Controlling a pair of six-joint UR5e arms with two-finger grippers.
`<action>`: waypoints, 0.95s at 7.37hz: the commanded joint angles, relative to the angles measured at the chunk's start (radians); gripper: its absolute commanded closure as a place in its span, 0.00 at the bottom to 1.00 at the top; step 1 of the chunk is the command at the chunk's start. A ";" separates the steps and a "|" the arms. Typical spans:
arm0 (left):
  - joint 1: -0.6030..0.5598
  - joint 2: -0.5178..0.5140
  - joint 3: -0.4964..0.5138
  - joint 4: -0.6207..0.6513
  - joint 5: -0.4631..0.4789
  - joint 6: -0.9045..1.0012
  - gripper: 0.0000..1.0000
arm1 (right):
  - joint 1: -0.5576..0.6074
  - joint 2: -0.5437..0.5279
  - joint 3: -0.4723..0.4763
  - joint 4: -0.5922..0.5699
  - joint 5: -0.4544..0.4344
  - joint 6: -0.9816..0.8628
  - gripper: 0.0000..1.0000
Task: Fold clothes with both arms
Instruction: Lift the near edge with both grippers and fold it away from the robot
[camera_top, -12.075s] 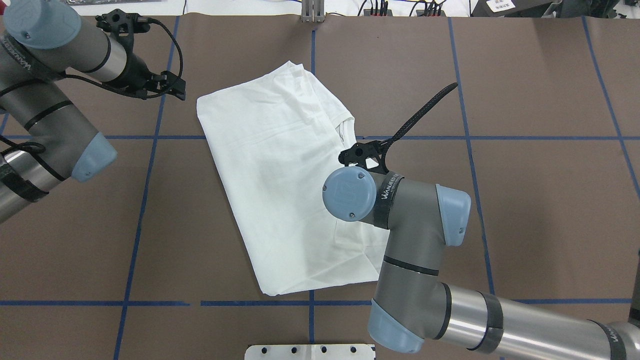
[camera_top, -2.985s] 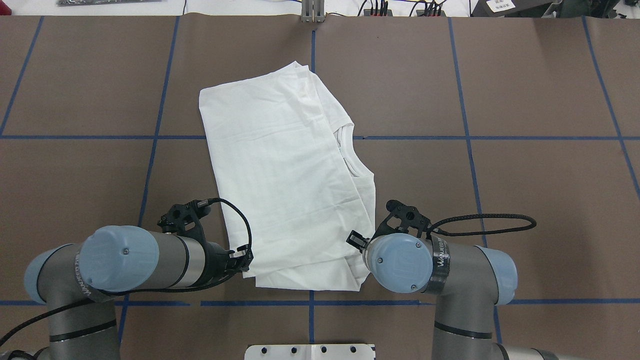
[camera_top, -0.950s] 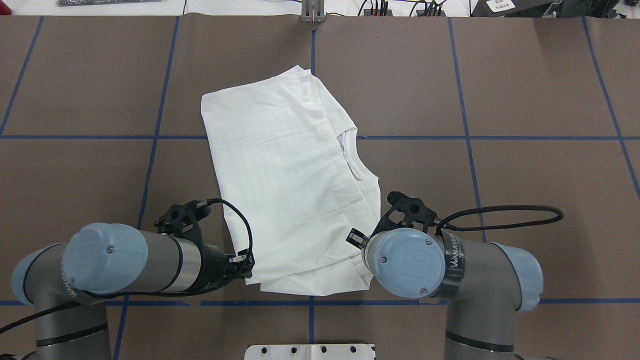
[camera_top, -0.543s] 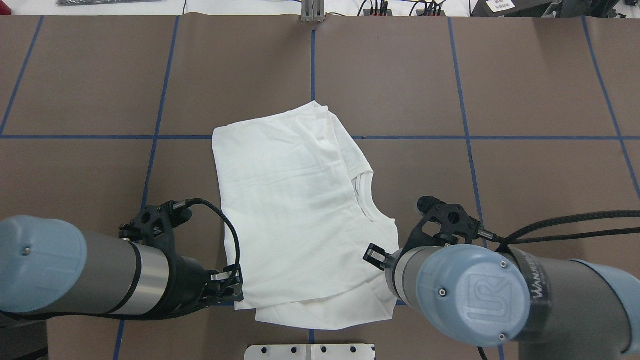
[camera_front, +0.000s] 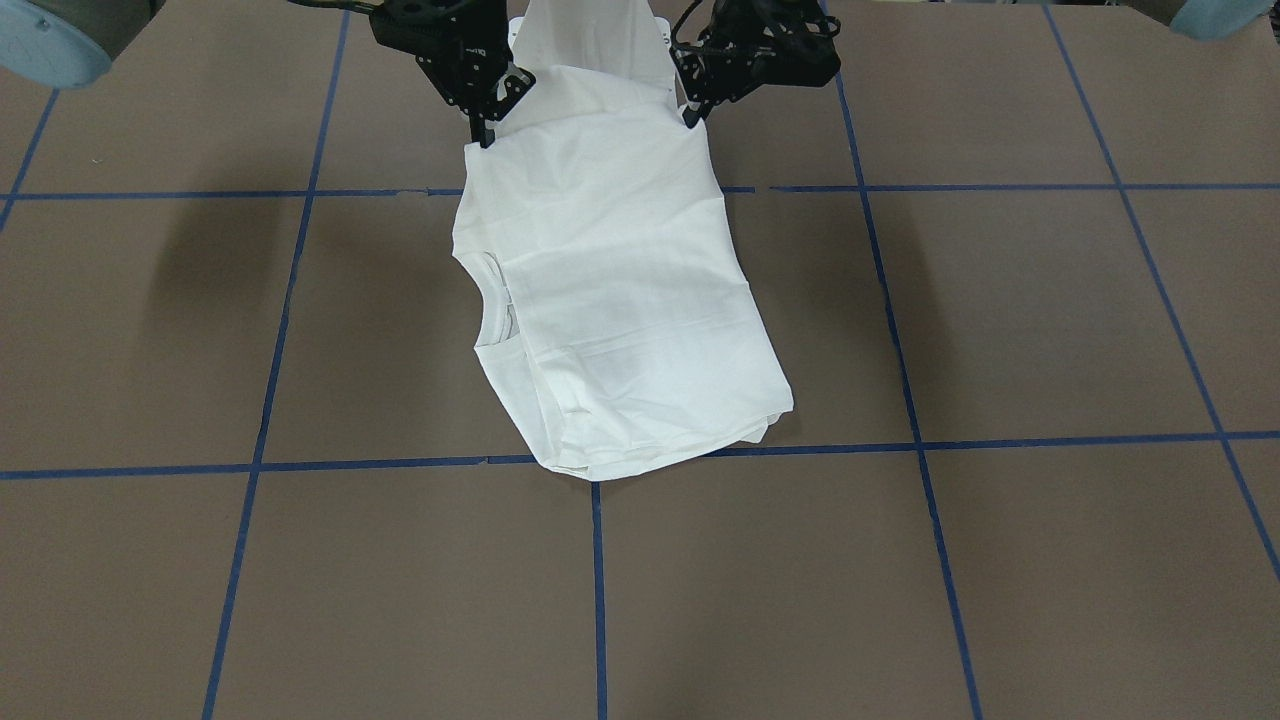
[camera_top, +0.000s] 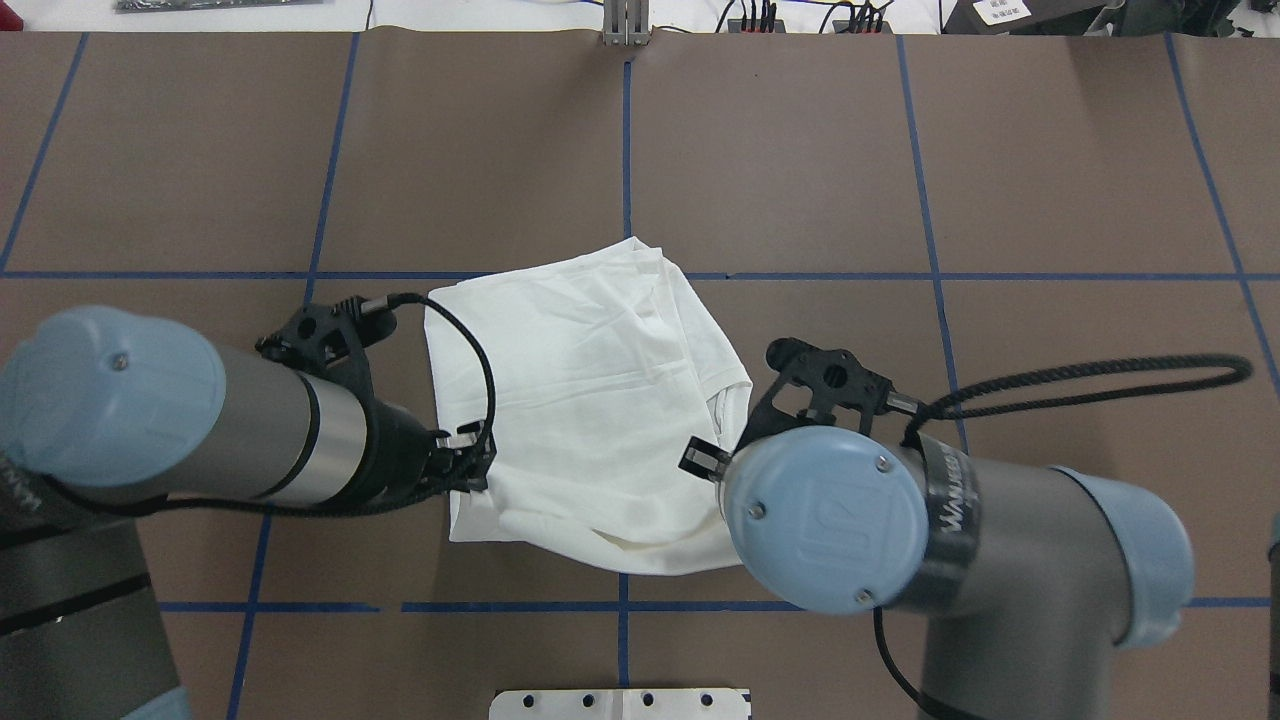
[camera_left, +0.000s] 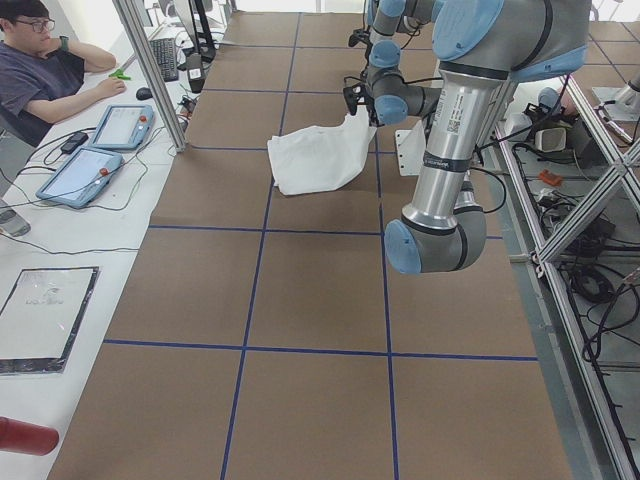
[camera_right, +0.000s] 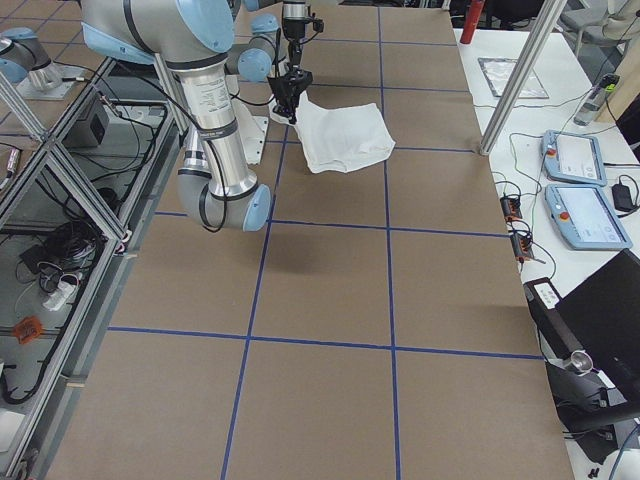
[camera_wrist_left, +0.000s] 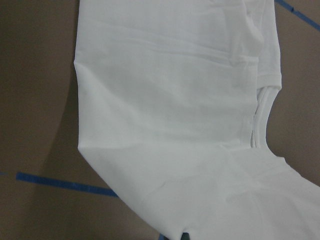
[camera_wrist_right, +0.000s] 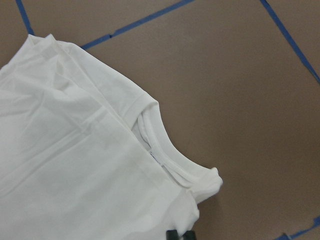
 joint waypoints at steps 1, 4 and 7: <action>-0.137 -0.046 0.108 0.001 -0.001 0.118 1.00 | 0.103 0.098 -0.191 0.116 0.000 -0.089 1.00; -0.210 -0.077 0.271 -0.011 0.015 0.218 1.00 | 0.189 0.212 -0.514 0.350 0.002 -0.152 1.00; -0.243 -0.129 0.509 -0.125 0.083 0.288 1.00 | 0.241 0.277 -0.682 0.431 0.002 -0.218 1.00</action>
